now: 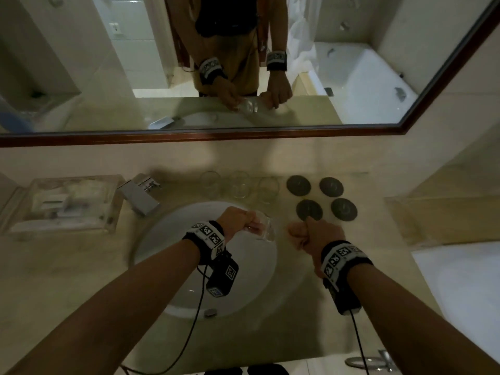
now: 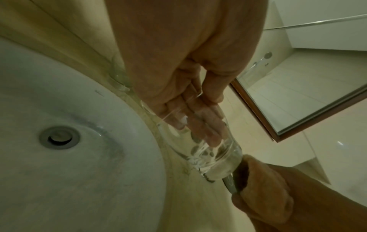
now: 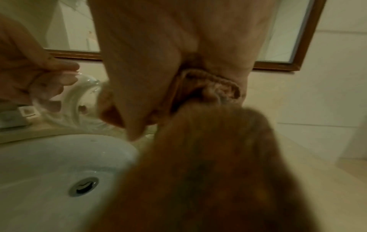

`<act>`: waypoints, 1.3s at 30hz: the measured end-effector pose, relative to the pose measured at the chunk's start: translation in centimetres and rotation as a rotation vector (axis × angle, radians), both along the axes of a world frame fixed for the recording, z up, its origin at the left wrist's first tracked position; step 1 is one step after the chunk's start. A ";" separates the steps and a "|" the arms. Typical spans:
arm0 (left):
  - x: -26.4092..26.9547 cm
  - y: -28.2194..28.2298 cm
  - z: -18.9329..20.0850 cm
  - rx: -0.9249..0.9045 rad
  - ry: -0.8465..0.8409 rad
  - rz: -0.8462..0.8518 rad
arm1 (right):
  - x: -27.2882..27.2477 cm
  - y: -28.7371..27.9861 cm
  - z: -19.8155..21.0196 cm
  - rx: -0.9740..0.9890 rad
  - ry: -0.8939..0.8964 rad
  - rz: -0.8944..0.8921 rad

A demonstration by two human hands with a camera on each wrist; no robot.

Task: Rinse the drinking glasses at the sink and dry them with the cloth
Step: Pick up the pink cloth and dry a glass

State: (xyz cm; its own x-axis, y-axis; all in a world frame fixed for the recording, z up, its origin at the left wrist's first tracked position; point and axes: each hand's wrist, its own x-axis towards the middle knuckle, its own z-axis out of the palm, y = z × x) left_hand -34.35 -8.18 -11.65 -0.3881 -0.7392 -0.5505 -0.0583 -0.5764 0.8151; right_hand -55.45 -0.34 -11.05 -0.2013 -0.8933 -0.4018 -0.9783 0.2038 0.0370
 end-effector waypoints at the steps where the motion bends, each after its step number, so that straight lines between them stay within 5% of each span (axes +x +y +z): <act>1: -0.2 0.0 -0.1 -0.006 0.005 -0.019 | -0.2 0.0 -0.1 0.023 -0.011 -0.035; 7: -2.4 -0.4 -0.3 -0.033 0.021 -0.088 | -1.5 1.6 0.7 0.069 0.065 -0.094; 12: -5.2 -0.7 0.0 -0.039 0.060 -0.066 | -4.4 1.7 0.6 0.098 -0.036 -0.137; 17: -9.0 -0.9 -0.1 -0.037 0.048 -0.040 | -7.3 0.2 -0.7 0.063 -0.242 -0.128; 22: -13.4 -0.5 -0.5 0.004 -0.028 -0.010 | -10.4 -1.2 -1.8 -0.022 -0.698 -0.155; 26: -15.6 -0.2 -0.5 0.059 -0.029 0.022 | -12.1 -1.8 -3.1 -0.094 -0.801 -0.159; 34: -17.2 -0.5 -1.0 0.143 0.019 0.142 | -13.6 -1.6 -4.2 -0.174 -0.874 -0.082; 39: -17.6 -1.2 -1.8 0.120 -0.061 0.079 | -14.8 -2.9 -3.6 -0.163 -0.817 -0.040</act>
State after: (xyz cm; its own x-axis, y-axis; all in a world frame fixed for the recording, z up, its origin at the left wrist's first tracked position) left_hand -51.99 -9.34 -13.46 -0.2947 -0.6935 -0.6574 -0.0566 -0.6741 0.7365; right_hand -70.25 -3.23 -14.63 0.0641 -0.9514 -0.3014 -0.6764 0.1806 -0.7140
